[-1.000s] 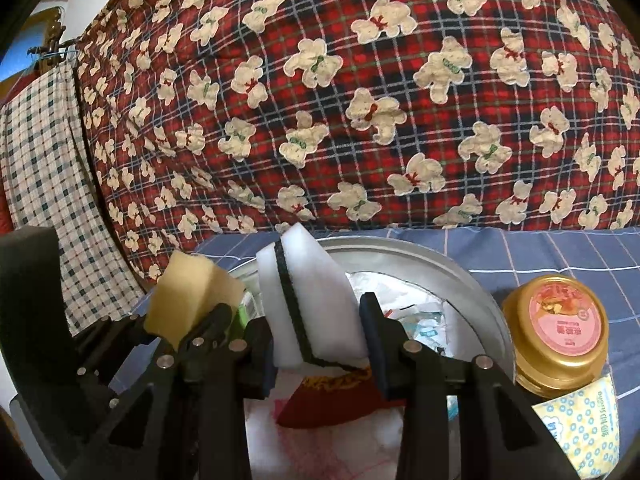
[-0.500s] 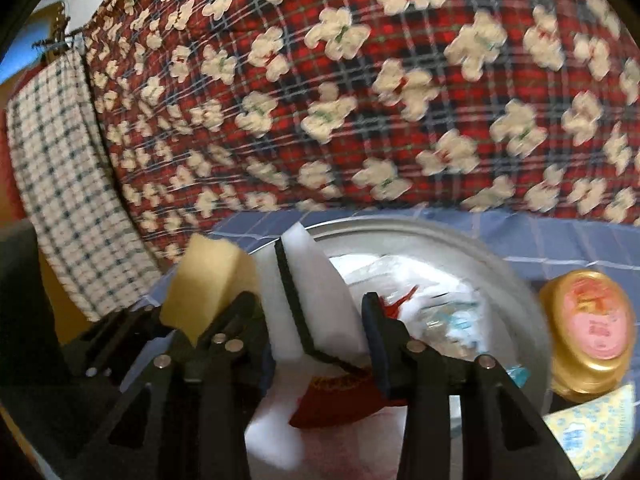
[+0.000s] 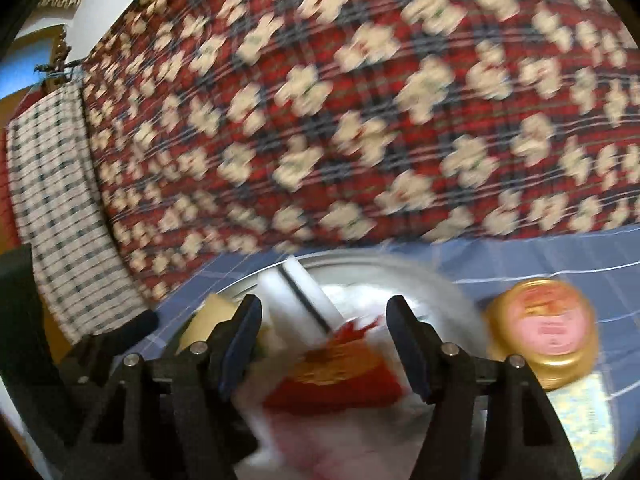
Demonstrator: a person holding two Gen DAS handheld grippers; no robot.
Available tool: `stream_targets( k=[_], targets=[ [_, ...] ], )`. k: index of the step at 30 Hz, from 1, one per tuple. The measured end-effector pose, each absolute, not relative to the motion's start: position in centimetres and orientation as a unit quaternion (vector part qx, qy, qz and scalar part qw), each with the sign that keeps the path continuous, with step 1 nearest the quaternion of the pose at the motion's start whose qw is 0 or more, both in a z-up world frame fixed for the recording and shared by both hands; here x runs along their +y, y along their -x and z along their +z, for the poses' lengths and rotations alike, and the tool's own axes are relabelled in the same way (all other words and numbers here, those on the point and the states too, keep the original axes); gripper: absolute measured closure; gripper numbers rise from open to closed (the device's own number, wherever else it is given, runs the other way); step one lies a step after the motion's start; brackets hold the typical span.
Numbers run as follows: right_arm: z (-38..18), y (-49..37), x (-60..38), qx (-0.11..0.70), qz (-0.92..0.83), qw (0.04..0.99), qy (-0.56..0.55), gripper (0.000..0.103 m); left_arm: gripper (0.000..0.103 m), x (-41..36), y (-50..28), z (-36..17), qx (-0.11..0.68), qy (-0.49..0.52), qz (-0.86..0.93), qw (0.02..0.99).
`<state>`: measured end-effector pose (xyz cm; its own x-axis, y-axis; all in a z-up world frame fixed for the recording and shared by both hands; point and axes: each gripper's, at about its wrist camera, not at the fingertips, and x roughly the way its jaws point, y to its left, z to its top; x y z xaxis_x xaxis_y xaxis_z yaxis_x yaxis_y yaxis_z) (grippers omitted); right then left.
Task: Organize soft objects
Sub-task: 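Lower both sponges into the tin and open both grippers, then withdraw both open grippers from the tin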
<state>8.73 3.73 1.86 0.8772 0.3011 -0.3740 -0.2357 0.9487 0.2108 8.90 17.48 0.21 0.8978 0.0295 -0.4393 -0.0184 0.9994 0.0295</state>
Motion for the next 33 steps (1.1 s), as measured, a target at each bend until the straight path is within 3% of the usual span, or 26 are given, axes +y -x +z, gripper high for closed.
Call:
stream_targets(
  k=[10, 33],
  targets=[
    [1.8, -8.4, 1.9, 0.175, 0.108, 0.974, -0.093, 0.035, 0.0, 17.1, -6.9, 1.0, 0.159, -0.033, 0.035, 0.986],
    [2.5, -3.2, 1.0, 0.102, 0.073, 0.991, -0.043, 0.033, 0.0, 16.0, -3.8, 0.5, 0.162, -0.019, 0.063, 0.985]
  ],
)
